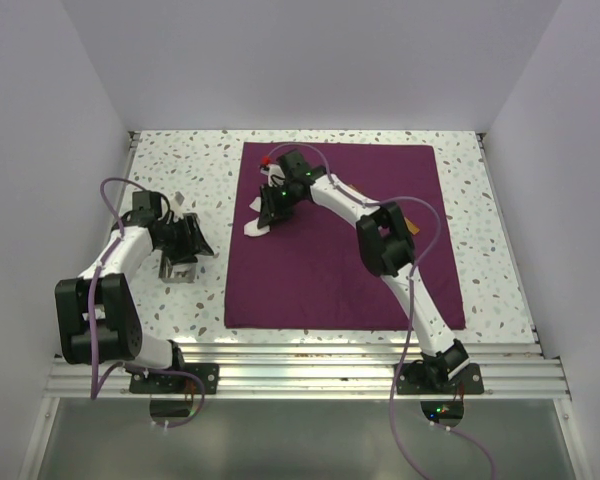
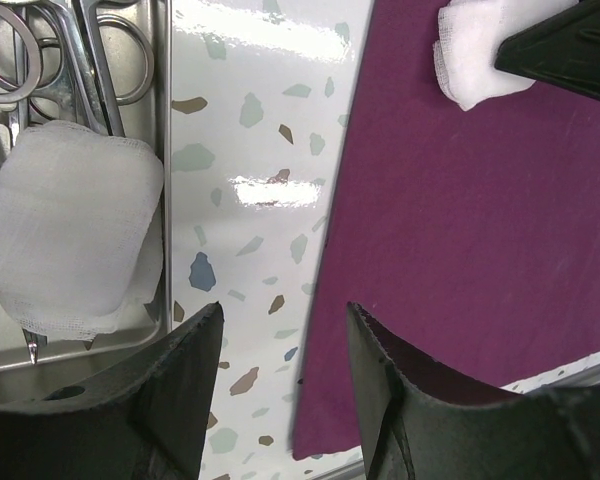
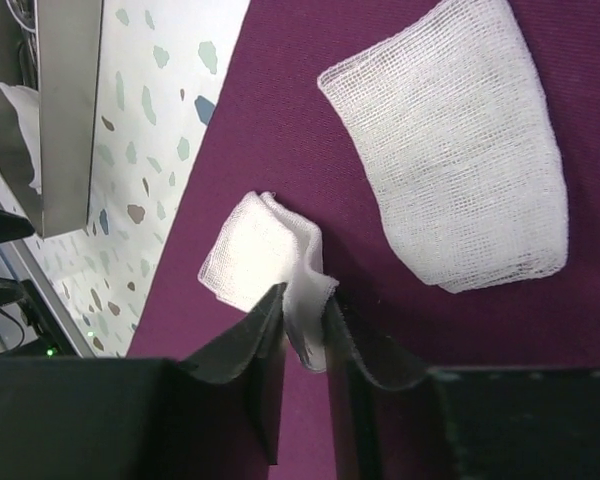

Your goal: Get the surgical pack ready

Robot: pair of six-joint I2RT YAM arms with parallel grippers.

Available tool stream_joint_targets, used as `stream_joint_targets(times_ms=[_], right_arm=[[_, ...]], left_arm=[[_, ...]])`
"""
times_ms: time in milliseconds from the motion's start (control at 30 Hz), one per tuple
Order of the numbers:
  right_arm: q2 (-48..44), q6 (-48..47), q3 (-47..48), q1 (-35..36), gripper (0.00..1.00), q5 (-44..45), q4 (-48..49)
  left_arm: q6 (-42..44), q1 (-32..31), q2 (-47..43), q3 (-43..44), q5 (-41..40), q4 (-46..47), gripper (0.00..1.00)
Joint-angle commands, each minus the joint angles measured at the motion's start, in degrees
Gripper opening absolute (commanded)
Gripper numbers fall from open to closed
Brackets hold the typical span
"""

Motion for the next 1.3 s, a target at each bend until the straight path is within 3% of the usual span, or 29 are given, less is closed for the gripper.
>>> stream_joint_targets(times_ms=[0,33,167,500,767,1267], right_arm=[[-1.0,2.1,-0.1,0.3,0.22,-0.9,2.3],[-1.5,2.5,0.2,0.3,0.14,-0.3,2.3],[-3.4,4.4,0.3,0.4,0.0,-0.1,3.8],[-8.7,11.9,-0.2,-0.9,0.0,1.6,13.3],[-3.1,17.6,5.1,-3.1,0.0,2.3,16.3],[-2.8,26.9,-2.8,-3.5,0.0,10.5,26.1]], left_arm=[[0.2,-0.2,-2.0,-0.2,1.2,2.0,0.56],[0.2,-0.1,-2.1,-0.2,1.2,2.0,0.56],[0.3,-0.1,-2.7,-0.6,1.1,1.8,0.56],[0.1,-0.2,-3.1,-1.4,1.3,2.4,0.56],[0.0,-0.2,-2.8,-1.4,1.4,2.5,0.57],[-0.1,-0.2,-0.9,-0.7,1.8,2.9,0.57]])
